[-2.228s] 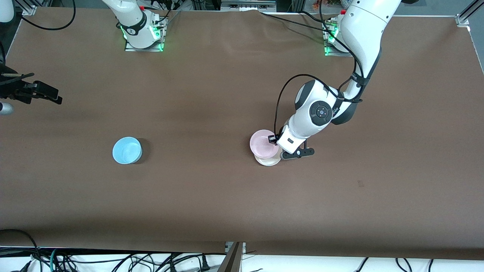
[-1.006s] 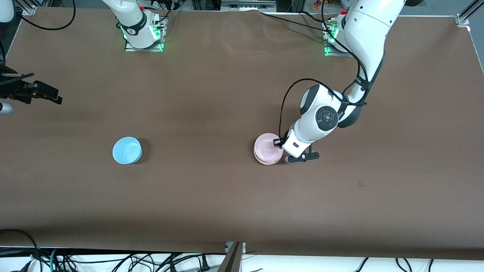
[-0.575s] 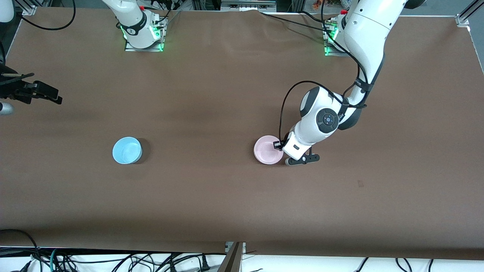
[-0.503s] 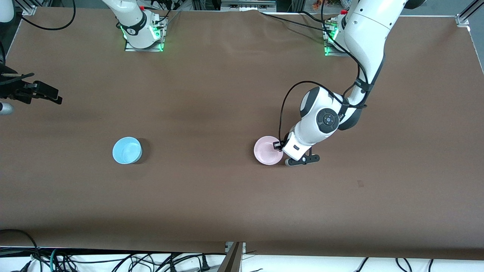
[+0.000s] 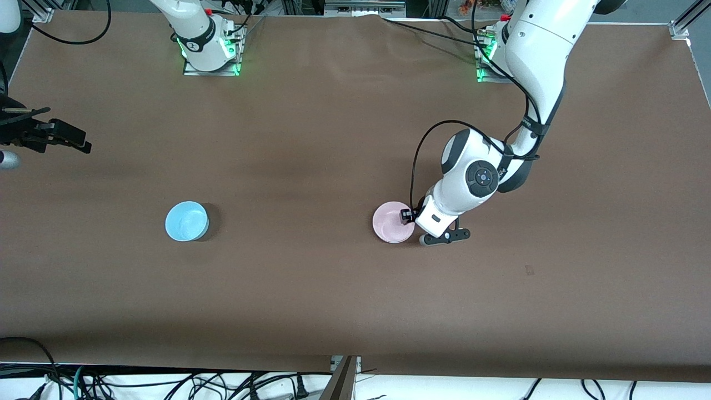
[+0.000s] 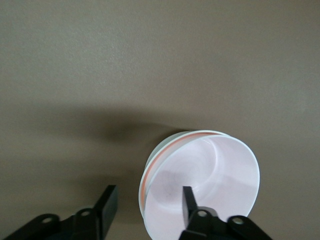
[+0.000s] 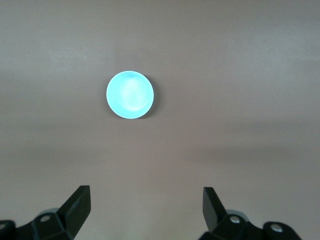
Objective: Stack pink and blue bowls on white bowl
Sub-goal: 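Withdraw the left gripper while the right gripper reaches the blue bowl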
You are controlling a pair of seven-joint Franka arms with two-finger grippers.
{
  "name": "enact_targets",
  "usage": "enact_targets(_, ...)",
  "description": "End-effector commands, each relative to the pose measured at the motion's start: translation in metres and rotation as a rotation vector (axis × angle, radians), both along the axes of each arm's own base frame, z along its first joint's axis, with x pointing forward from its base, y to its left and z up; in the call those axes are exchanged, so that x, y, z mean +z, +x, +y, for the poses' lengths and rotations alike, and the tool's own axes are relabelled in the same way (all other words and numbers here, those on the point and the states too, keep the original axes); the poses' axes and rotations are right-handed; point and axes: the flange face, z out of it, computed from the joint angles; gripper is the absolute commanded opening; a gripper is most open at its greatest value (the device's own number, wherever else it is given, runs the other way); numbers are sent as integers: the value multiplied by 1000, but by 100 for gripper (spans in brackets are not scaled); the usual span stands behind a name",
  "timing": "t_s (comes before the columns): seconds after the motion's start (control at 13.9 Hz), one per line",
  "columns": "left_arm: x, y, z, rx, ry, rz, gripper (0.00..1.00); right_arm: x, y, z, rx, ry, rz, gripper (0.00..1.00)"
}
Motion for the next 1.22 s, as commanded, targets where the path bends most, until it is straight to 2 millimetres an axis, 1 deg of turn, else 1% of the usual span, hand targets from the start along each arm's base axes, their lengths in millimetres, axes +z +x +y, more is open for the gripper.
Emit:
enact_targets(0.0,23,14,25,-19,11,-16,100,4,2,-3,8,0,-7,99)
enact_targets(0.07,32,16,37,-30,21,3,100,2,4,-3,6,1,-13,99)
enact_targets(0.14,43,21,57,-34,34,13,100,1,7,-2,7,4,-25,99)
enact_targets(0.29,76,28,101,-50,54,31,100,-10,17,3,10,20,-36,99)
enact_targets(0.43,106,35,155,-20,78,38,100,-39,36,10,4,69,-46,99)
enact_targets(0.5,123,37,184,3,91,27,100,-57,47,14,8,73,-52,99)
enact_targets(0.57,140,37,206,-2,117,20,100,-75,58,19,14,73,-61,99)
enact_targets(0.65,161,34,226,-11,164,10,100,-93,68,23,18,73,-70,99)
enact_targets(0.72,180,30,240,-19,211,-1,100,-112,77,28,21,73,-75,98)
enact_targets(0.79,201,25,256,-10,239,-9,100,-129,84,30,20,71,-81,98)
enact_targets(0.93,235,13,285,19,245,5,100,-163,95,29,20,63,-78,98)
enact_targets(1.08,269,-4,314,-15,244,7,100,-187,102,28,20,60,-78,98)
enact_targets(1.15,280,-13,327,-21,242,28,100,-196,104,28,20,57,-76,98)
